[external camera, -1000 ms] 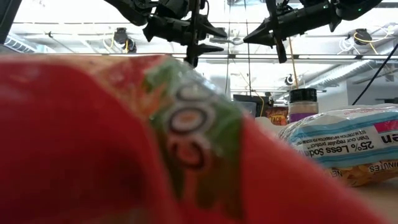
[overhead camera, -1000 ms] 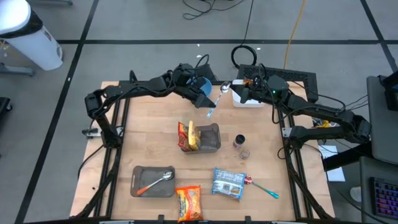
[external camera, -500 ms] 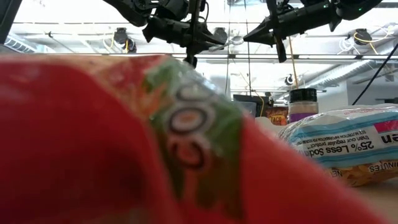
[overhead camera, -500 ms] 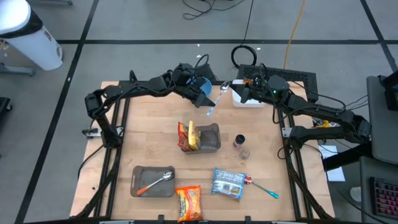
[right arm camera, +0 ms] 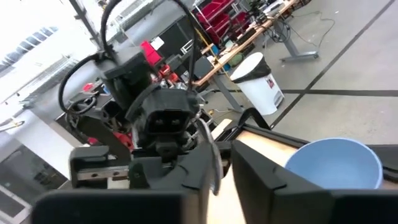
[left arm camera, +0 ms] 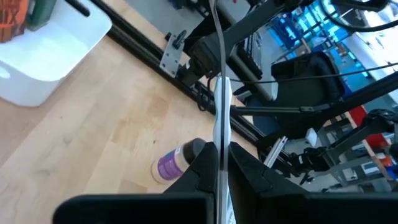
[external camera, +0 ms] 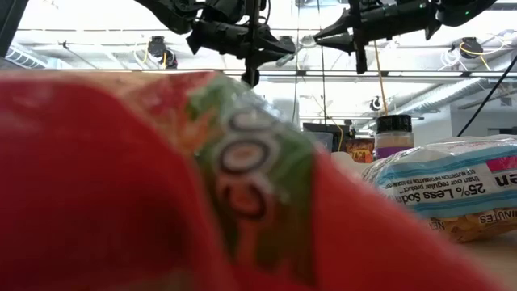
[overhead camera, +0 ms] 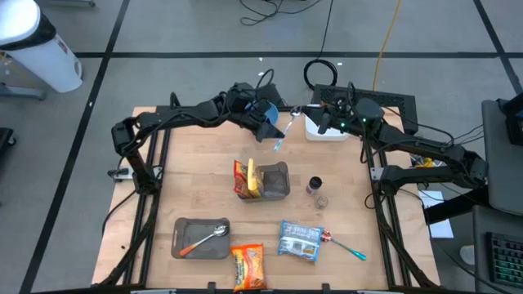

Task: Pick & Place Food Item
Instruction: Put the white and blue spoon into the bottom black bin

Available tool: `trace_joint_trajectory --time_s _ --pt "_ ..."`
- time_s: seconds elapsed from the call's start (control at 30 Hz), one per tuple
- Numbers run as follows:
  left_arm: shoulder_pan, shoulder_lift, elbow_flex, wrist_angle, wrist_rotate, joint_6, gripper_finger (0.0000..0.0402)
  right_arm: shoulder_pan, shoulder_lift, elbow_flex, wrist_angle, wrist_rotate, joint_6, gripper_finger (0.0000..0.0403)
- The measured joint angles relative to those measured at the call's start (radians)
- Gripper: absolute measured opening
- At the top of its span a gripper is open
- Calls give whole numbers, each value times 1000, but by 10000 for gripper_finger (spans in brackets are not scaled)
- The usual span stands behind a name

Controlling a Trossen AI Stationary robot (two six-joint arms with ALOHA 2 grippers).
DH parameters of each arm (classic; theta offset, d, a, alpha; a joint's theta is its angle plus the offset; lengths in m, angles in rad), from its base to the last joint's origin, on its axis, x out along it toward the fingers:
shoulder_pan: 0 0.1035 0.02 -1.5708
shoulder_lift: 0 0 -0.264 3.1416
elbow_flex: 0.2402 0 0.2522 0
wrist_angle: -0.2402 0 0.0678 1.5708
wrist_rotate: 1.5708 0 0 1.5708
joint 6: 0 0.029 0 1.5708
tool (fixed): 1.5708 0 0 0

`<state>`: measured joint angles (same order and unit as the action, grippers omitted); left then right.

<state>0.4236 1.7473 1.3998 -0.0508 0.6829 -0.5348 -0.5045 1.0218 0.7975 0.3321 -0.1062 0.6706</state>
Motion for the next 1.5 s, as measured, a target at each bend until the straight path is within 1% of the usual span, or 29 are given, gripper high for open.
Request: trace_joint_trajectory --time_s 0.13,0.27,0.4,0.5,0.77,1.0,1.07,1.17,1.3,1.4,1.5 --pt "4 -30 0 -3 -13 18 16 -14 0 0 3 -2 31 118" --pt "21 -87 0 -38 -30 60 15 -34 0 0 17 -7 63 178" --pt "48 -186 0 -143 -94 150 13 -44 0 0 43 -12 74 218" --pt "68 -277 2 -233 -134 217 11 -47 0 0 84 14 81 234" --pt "81 -508 3 -442 -257 324 10 -47 0 0 170 5 122 242" --pt "64 -691 3 -744 -409 379 10 -32 0 0 171 -3 182 240" --pt "57 -747 2 -834 -431 375 10 -17 0 0 165 -3 182 238" --pt "33 -829 2 -943 -459 342 10 10 0 0 146 -2 181 234" --pt "-26 -914 2 -1081 -506 264 10 38 0 0 92 2 173 234" --pt "-86 -961 2 -1162 -541 177 10 55 0 0 56 2 174 235" --pt "-155 -990 2 -1208 -553 77 10 68 0 0 32 1 173 234"
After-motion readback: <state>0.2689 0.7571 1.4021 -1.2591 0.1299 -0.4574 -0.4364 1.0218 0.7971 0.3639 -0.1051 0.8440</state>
